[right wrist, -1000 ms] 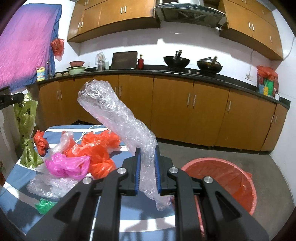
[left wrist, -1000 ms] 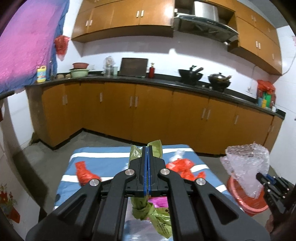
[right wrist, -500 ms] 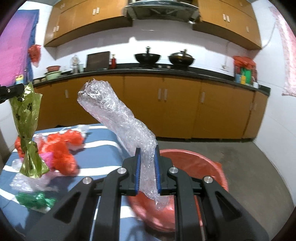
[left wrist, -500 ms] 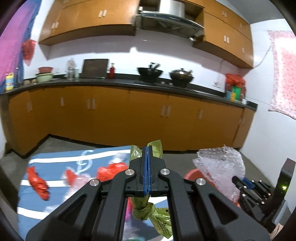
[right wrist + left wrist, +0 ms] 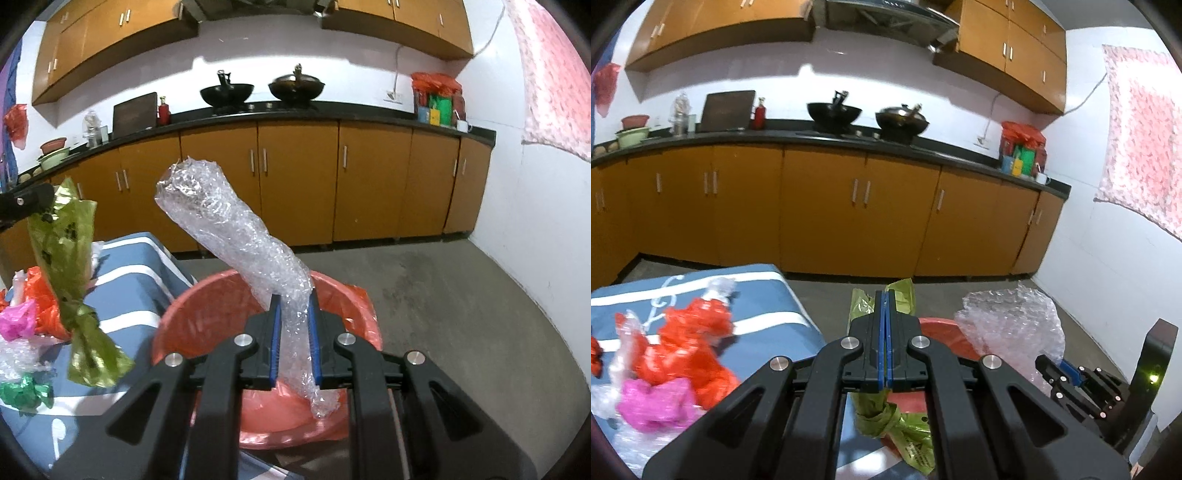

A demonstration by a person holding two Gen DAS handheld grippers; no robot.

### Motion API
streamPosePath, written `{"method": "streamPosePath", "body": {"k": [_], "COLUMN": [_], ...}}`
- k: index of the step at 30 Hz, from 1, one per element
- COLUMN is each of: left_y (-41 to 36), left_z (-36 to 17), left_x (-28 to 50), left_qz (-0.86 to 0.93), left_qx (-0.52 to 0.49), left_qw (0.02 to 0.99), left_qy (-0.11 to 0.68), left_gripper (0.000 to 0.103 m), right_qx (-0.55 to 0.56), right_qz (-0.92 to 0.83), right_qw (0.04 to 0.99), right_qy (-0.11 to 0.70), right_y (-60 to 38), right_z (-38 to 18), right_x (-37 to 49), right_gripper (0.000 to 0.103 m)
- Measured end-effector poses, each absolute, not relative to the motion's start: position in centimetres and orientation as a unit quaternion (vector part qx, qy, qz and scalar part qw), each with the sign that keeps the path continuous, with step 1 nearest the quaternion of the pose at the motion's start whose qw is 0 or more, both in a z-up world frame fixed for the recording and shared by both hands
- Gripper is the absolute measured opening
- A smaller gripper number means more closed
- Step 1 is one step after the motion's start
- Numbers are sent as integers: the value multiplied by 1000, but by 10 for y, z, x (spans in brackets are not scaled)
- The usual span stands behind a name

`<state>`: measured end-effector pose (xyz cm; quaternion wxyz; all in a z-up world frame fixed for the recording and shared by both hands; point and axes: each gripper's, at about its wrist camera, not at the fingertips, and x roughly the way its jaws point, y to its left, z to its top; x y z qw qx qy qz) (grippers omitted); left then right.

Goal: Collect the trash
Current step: 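Carry the bubble wrap and yellow-green bag with both tools over the red basket, then open both tools to drop the items into the red basket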

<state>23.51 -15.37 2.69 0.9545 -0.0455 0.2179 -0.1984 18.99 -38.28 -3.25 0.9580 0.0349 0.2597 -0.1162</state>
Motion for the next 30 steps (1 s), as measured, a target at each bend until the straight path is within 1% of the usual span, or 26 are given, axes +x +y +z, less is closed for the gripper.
{"method": "streamPosePath", "body": {"k": [14, 15, 17, 19, 20, 21, 22, 24, 25, 26, 30], "left_y": [-215, -218, -222, -223, -223, -222, -221, -219, -217, -216, -209], "left_z": [-11, -14, -19, -23, -26, -28, -30, -33, -34, -34, -31], "left_x": [274, 276, 280, 281, 282, 282, 283, 284, 283, 282, 279], "left_qz": [-229, -232, -237, -238, -239, -240, -241, -240, -238, -236, -231], "left_qx": [-21, -21, -20, -20, -21, -23, -24, -27, -28, -31, -29], "left_qw": [940, 938, 934, 932, 931, 929, 928, 926, 926, 927, 929], "left_qy": [253, 256, 265, 271, 276, 281, 284, 290, 292, 290, 289], "left_gripper": [0, 0, 0, 0, 2, 4, 5, 16, 26, 34, 35], "right_qx": [85, 88, 92, 96, 97, 98, 99, 99, 100, 101, 102], "right_qz": [-117, -115, -112, -109, -109, -110, -110, -113, -115, -117, -123], "right_qw": [948, 948, 948, 949, 949, 950, 950, 950, 950, 950, 950], "right_qy": [283, 284, 284, 280, 279, 276, 274, 272, 272, 272, 270], "right_y": [-416, -417, -419, -422, -423, -424, -424, -426, -427, -428, -429], "right_z": [-63, -65, -67, -68, -69, -69, -69, -70, -70, -70, -67], "right_x": [222, 223, 223, 222, 221, 219, 218, 216, 214, 212, 205], "right_gripper": [15, 18, 18, 26, 33, 39, 39, 39, 39, 39, 40]}}
